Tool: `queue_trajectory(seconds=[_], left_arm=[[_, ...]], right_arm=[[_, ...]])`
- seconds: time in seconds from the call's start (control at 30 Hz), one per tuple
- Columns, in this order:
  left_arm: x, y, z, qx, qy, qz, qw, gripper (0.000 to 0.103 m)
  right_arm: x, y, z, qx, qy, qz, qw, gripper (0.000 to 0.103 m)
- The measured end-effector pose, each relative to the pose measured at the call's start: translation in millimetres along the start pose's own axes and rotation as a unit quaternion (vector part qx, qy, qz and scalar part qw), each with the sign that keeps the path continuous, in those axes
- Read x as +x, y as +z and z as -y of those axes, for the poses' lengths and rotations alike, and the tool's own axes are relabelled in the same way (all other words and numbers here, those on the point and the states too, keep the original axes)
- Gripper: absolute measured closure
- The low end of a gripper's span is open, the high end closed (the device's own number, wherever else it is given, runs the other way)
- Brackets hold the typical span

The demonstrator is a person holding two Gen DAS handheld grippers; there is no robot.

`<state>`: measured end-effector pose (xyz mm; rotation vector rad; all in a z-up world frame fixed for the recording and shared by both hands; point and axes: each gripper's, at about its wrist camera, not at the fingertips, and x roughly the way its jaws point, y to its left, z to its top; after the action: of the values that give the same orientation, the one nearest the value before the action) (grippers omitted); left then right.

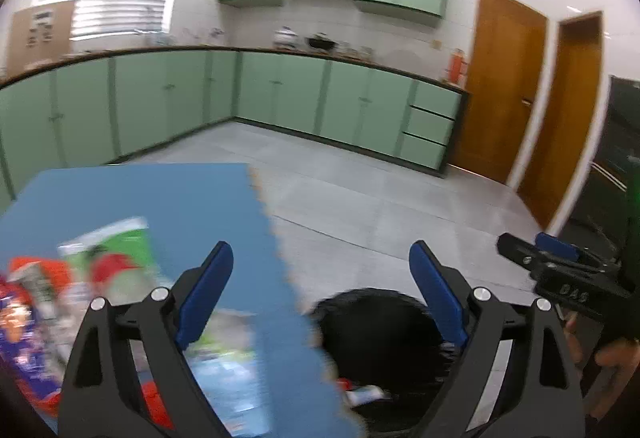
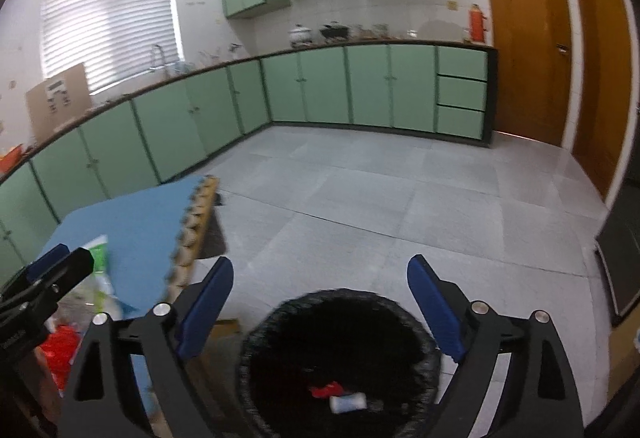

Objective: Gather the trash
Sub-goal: 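Carry the red box and white cup over the black bin and release both, then grasp the green-and-white milk carton with the left gripper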

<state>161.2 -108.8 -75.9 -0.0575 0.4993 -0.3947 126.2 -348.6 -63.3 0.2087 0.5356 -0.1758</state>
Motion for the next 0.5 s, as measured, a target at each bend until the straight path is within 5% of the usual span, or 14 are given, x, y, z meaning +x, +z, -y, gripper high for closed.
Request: queue_trajectory(seconds=[0.33,0.5], left_arm=[[-89.9,-12.0,-98.1,-0.026,0.153,0.019,0.9877,0.016],[-111.9,-27.8,-127.7,-0.048,0.179,0.004,0.9827,0.016]], right_arm=[[-18.3,-8.5,-105.3,-0.049,0.101,0.015,0.994,0.015],[-23.1,-20.6,-143.7,-0.070,0.134,0.018,0.988,0.015]])
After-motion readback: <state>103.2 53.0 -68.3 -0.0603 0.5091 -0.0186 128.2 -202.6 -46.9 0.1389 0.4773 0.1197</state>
